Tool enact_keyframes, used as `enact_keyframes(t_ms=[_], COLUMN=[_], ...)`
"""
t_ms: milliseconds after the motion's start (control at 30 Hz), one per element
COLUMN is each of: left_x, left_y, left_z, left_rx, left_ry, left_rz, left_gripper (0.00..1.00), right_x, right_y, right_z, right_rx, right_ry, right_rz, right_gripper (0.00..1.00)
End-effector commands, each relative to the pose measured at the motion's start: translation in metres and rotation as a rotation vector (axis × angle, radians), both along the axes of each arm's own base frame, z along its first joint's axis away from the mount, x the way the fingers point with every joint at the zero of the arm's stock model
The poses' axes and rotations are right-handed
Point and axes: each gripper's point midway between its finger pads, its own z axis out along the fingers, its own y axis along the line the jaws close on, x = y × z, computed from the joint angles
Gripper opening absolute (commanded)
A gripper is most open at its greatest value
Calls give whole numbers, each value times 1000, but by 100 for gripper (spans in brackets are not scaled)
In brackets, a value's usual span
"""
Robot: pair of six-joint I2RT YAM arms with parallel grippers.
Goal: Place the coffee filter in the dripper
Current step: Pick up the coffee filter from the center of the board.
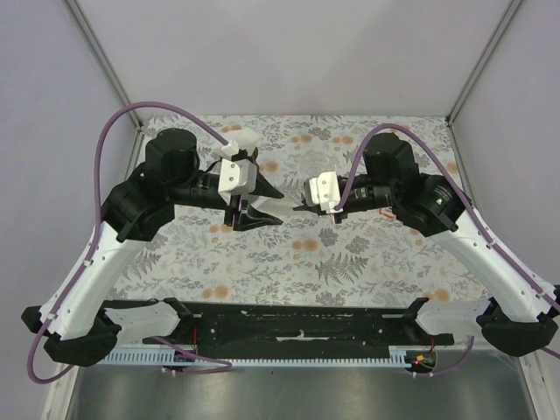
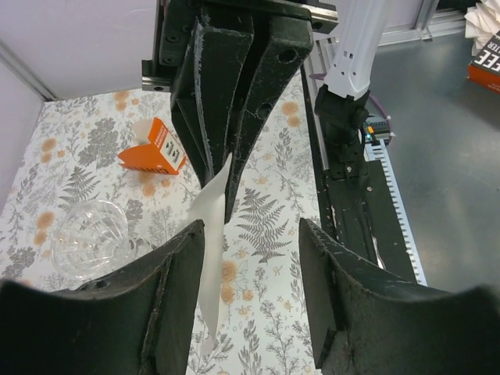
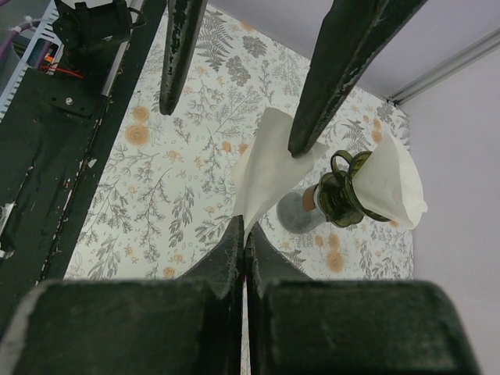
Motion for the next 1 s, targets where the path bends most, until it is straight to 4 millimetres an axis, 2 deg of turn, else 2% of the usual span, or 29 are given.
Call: enact_keyframes(t_ms=[0,200,567,800,967], left_x=[3,6,7,4,4], left_y=[0,1,-10,-11,-3], left_z=[23,47,14,1,-6], left_rx=[-36,-68,2,24,57], left_ry=[-92,-138,-76,-43,-57], left_rz=[7,31,-3,-13,11], left_gripper=[58,60,59,48,31], right_x=[-8,-7,-9,-3,0], right_y=[1,-1,1,-3,-8], right_z=[18,13,16,13,14], right_rx=[35,15,24,9,8], right_ry=[-30,-26,-28,-51,-82], right_rz=[34,22,36,-4,-29], right_gripper=[0,0,0,0,0])
